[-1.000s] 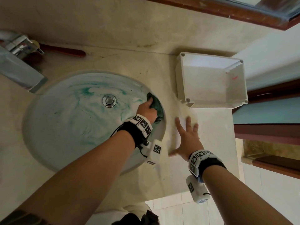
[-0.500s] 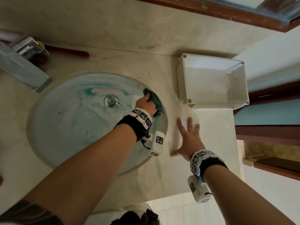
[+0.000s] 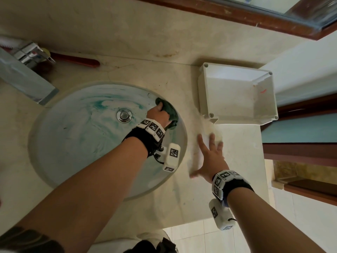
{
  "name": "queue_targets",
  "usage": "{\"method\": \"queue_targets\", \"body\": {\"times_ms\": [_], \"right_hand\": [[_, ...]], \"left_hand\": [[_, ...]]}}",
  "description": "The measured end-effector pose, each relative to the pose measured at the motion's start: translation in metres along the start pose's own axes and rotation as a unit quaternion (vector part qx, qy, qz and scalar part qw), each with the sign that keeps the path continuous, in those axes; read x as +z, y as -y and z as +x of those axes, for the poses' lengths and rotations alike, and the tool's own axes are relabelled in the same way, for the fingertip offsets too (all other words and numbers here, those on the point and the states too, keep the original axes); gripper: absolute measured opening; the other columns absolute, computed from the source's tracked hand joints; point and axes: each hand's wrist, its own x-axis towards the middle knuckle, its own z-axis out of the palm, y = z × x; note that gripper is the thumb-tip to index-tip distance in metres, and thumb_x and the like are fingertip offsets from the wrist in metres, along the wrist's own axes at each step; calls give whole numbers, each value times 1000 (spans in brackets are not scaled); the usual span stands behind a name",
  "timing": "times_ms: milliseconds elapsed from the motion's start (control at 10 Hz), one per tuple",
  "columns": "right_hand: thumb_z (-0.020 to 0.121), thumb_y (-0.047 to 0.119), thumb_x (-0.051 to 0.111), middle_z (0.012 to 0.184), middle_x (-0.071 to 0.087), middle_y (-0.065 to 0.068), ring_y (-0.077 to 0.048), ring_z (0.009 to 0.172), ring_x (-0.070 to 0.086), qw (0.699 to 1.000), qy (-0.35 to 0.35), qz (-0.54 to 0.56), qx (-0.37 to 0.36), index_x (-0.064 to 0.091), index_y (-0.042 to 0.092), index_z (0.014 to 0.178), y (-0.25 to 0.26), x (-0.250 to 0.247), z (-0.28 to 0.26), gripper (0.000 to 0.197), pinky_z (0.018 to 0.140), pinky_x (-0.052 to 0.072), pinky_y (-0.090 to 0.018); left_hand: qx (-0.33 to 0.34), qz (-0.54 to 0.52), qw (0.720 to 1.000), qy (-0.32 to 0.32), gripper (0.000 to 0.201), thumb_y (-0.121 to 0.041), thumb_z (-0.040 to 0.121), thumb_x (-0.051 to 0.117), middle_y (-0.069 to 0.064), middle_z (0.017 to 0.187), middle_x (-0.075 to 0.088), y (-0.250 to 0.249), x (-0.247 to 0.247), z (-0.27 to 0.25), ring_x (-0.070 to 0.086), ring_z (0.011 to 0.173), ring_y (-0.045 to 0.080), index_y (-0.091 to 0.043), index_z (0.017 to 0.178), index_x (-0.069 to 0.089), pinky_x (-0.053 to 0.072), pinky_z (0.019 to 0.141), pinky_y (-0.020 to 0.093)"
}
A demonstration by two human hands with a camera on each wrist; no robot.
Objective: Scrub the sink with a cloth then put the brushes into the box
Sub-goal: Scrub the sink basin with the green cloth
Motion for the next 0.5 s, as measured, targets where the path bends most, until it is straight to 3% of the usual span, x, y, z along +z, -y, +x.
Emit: {"method": "queue_targets", "body": {"times_ms": [100, 200, 300, 500], "right_hand": [[56, 41, 92, 155, -36, 5, -38, 142, -29, 1000, 1, 2, -1, -22, 49, 146, 3, -1, 0, 145, 111, 19, -69], [56, 41, 92, 155, -36, 4, -38, 142, -29, 1000, 2, -3, 3, -22, 49, 146, 3, -1, 0, 145, 110, 20, -69], [56, 40, 92, 155, -36, 4, -38, 142, -29, 1000, 7, -3, 3, -22, 48, 146, 2, 0, -1, 145, 110, 20, -70], [54, 42, 92, 154, -37, 5, -39, 141, -30, 1000, 5, -3, 5, -24, 50, 144, -3, 0, -1, 147, 110, 20, -70]], "left_hand": [[-8, -55, 998, -25, 37, 9, 97, 39, 14, 113, 54, -11, -9, 7, 58, 100, 30, -8, 126, 54, 52, 87, 41], [16, 37, 999, -12, 39, 8, 94, 44, -4, 91, 53, -26, -40, 26, 58, 89, 19, -20, 118, 55, 56, 84, 33], [41, 91, 995, -17, 53, 8, 93, 45, 1, 109, 52, -26, -42, 24, 56, 99, 19, -14, 140, 44, 55, 87, 32], [28, 106, 994, 12, 56, 5, 91, 46, 16, 137, 52, 0, -8, 9, 60, 112, 26, -12, 143, 40, 54, 93, 38]]}}
